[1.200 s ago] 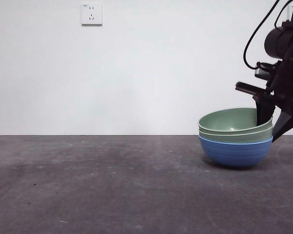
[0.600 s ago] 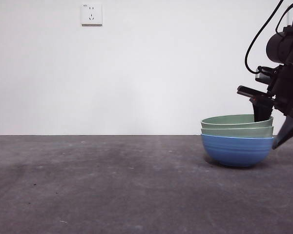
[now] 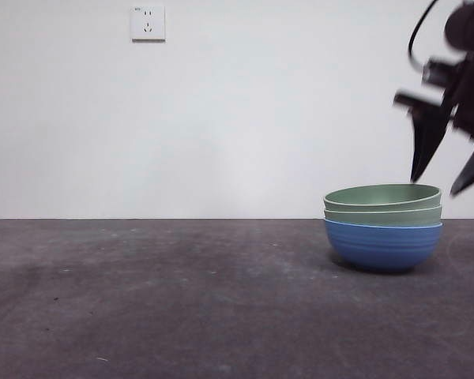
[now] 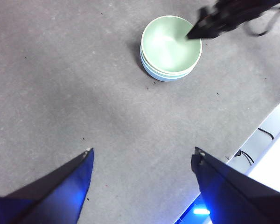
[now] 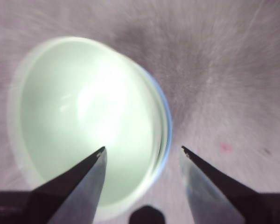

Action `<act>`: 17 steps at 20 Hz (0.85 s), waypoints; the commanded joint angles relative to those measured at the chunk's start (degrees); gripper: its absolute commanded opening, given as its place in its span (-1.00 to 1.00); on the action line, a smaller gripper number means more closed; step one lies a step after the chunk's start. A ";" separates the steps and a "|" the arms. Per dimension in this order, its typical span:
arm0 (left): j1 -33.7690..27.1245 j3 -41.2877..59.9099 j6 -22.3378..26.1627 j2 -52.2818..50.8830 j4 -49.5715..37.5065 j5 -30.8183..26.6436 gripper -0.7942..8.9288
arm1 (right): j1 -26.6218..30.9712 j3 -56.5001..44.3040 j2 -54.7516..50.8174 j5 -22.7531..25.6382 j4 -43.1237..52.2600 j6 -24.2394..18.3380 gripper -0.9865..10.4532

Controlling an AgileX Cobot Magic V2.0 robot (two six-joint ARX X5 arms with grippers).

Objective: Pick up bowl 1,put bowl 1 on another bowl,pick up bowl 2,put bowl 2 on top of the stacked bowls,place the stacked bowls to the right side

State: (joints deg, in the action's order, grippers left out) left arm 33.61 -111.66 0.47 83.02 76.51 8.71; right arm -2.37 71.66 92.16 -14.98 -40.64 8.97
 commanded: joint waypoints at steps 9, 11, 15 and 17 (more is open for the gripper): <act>0.17 0.11 4.28 0.02 2.45 0.72 -0.13 | -6.67 -0.28 -21.88 -0.09 -25.97 -6.10 -0.39; 0.17 0.11 4.28 0.02 2.60 0.77 -0.13 | -9.29 -0.28 -25.07 -0.09 -28.35 -6.10 -0.39; 0.17 0.11 4.28 0.02 2.64 0.77 -0.50 | -12.50 -0.28 -29.51 -0.13 -28.96 -7.48 -0.85; 0.17 0.11 4.31 0.02 2.64 0.77 -0.85 | -12.83 -0.28 -30.27 -0.13 -28.98 -7.58 -0.85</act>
State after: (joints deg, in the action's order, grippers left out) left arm 33.61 -111.66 4.08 83.00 76.51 9.23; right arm -15.05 71.66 61.82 -15.03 -69.65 2.07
